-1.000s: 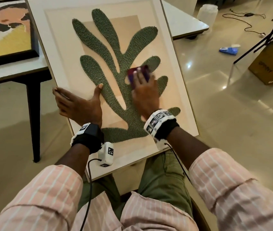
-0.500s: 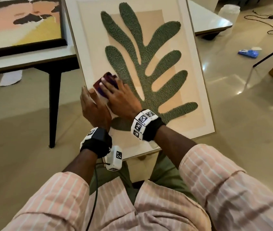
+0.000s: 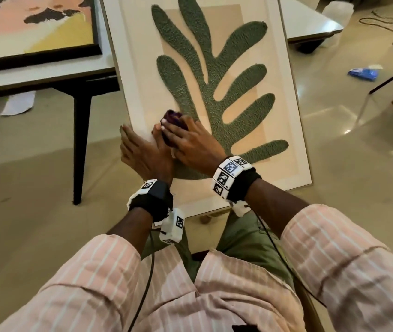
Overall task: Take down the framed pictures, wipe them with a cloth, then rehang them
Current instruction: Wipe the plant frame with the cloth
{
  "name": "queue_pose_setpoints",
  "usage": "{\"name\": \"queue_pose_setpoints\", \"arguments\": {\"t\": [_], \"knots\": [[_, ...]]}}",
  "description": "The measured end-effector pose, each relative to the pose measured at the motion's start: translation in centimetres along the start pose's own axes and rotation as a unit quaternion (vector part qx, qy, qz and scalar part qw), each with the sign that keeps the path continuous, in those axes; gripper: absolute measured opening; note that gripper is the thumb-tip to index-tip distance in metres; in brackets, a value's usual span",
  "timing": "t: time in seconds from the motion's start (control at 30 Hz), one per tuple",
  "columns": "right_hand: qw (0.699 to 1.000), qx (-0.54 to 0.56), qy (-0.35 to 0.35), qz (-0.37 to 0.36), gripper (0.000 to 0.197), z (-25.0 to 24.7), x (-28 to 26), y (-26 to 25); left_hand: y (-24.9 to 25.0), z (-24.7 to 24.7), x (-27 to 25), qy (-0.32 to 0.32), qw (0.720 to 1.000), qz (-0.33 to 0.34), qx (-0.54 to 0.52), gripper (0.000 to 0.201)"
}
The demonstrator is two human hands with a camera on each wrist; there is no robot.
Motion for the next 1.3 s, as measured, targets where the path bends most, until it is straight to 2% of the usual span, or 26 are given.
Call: {"name": "queue_pose_setpoints", "arguments": {"t": [0.03, 0.07, 0.13, 0.17, 0.2, 0.27, 0.3, 0.33, 0.4, 0.43, 0.47, 0.57, 0.6, 0.63, 0.67, 0.73, 0.77, 0.8, 0.9, 0.93, 0.97, 1.03, 1.07, 1.13, 1.3], "knots": [[1.0, -0.012, 0.001, -0.008, 0.056, -0.2, -0.8, 0.8, 0.3, 0.2, -0.5, -0.001, 1.0, 0.004, 0.011, 0.084], [1.0, -0.012, 0.022, 0.018, 0.056, -0.9, -1.2, 1.9, 0.6, 0.2, -0.9, -0.002, 1.0, 0.004, 0.02, 0.092], [0.985, 0.017, 0.092, 0.145, 0.059, -2.5, -2.2, 4.3, 1.1, 0.5, -1.3, -0.015, 0.999, -0.004, 0.038, 0.112], [0.976, 0.022, 0.104, 0.192, 0.06, -2.7, -2.6, 4.9, 1.4, 0.5, -1.5, -0.013, 0.999, -0.005, 0.043, 0.121], [0.977, 0.008, 0.091, 0.194, 0.062, -2.5, -2.7, 4.8, 1.8, 0.5, -1.6, -0.009, 0.999, -0.004, 0.044, 0.127], [0.992, -0.012, 0.044, 0.121, 0.059, -1.9, -2.9, 4.3, 2.3, 0.6, -1.8, 0.011, 0.999, 0.002, 0.04, 0.132], [0.994, -0.014, 0.039, 0.101, 0.057, -2.2, -3.1, 4.9, 2.4, 0.6, -1.8, 0.017, 0.999, 0.004, 0.038, 0.134], [0.992, -0.008, 0.06, 0.109, 0.056, -2.9, -3.4, 6.0, 2.5, 0.7, -1.8, 0.017, 0.999, 0.004, 0.039, 0.136], [0.968, 0.028, 0.132, 0.211, 0.057, -4.4, -4.2, 8.5, 2.6, 0.8, -1.7, 0.006, 0.999, -0.002, 0.051, 0.14], [0.953, 0.045, 0.146, 0.262, 0.058, -4.5, -4.6, 9.1, 2.6, 0.9, -1.7, -0.001, 0.998, -0.005, 0.058, 0.141], [0.95, 0.037, 0.144, 0.274, 0.06, -4.3, -4.6, 8.9, 2.5, 0.9, -1.7, -0.004, 0.998, -0.008, 0.061, 0.141], [0.985, -0.012, 0.094, 0.142, 0.053, -3.0, -4.6, 7.5, 2.8, 0.8, -1.8, -0.005, 0.997, -0.004, 0.071, 0.141], [0.988, -0.015, 0.094, 0.12, 0.052, -3.0, -5.0, 8.3, 2.8, 0.8, -1.9, -0.003, 0.997, -0.001, 0.073, 0.14], [0.985, -0.009, 0.113, 0.127, 0.053, -3.4, -5.3, 9.5, 2.8, 0.7, -1.9, 0.005, 0.997, 0.002, 0.073, 0.14], [0.976, 0.002, 0.138, 0.166, 0.054, -3.9, -5.7, 10.8, 2.8, 0.5, -2.0, 0.012, 0.997, 0.004, 0.072, 0.14], [0.932, 0.036, 0.196, 0.303, 0.058, -5.0, -7.0, 13.4, 2.8, 0.4, -2.1, 0.017, 0.997, 0.01, 0.073, 0.139], [0.912, 0.036, 0.201, 0.356, 0.06, -5.2, -7.3, 14.1, 2.8, 0.4, -2.1, 0.016, 0.997, 0.012, 0.074, 0.138], [0.907, 0.02, 0.188, 0.375, 0.061, -5.2, -7.4, 14.2, 2.7, 0.4, -2.1, 0.014, 0.997, 0.014, 0.077, 0.138], [0.941, -0.015, 0.13, 0.313, 0.061, -5.5, -8.2, 15.0, 2.5, 0.6, -2.2, 0.013, 0.996, 0.016, 0.082, 0.137], [0.94, -0.013, 0.13, 0.317, 0.061, -6.0, -8.8, 16.0, 2.5, 0.7, -2.2, 0.013, 0.996, 0.018, 0.083, 0.137], [0.927, -0.004, 0.141, 0.347, 0.061, -6.7, -9.4, 17.2, 2.5, 0.6, -2.3, 0.014, 0.996, 0.021, 0.085, 0.136], [0.876, 0.024, 0.172, 0.451, 0.061, -7.8, -10.7, 19.0, 2.4, 0.6, -2.3, 0.011, 0.996, 0.026, 0.088, 0.135], [0.86, 0.025, 0.173, 0.479, 0.062, -8.1, -10.7, 19.0, 2.4, 0.7, -2.3, 0.012, 0.996, 0.027, 0.088, 0.134], [0.869, 0.014, 0.153, 0.47, 0.064, -7.6, -10.0, 17.3, 2.4, 0.7, -2.3, 0.015, 0.996, 0.027, 0.089, 0.134], [0.926, -0.024, 0.057, 0.372, 0.066, -3.5, -8.6, 9.4, 2.3, 0.8, -2.4, 0.017, 0.996, 0.025, 0.089, 0.134]]}}
Point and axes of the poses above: each hand's wrist, its own x-axis towards the middle knuckle, its own z-axis out of the palm, y = z × x, the point moved 5 cm from there along x, towards the middle knuckle, and after that the axes turned 11 degrees about x, right-handed, at the moved point
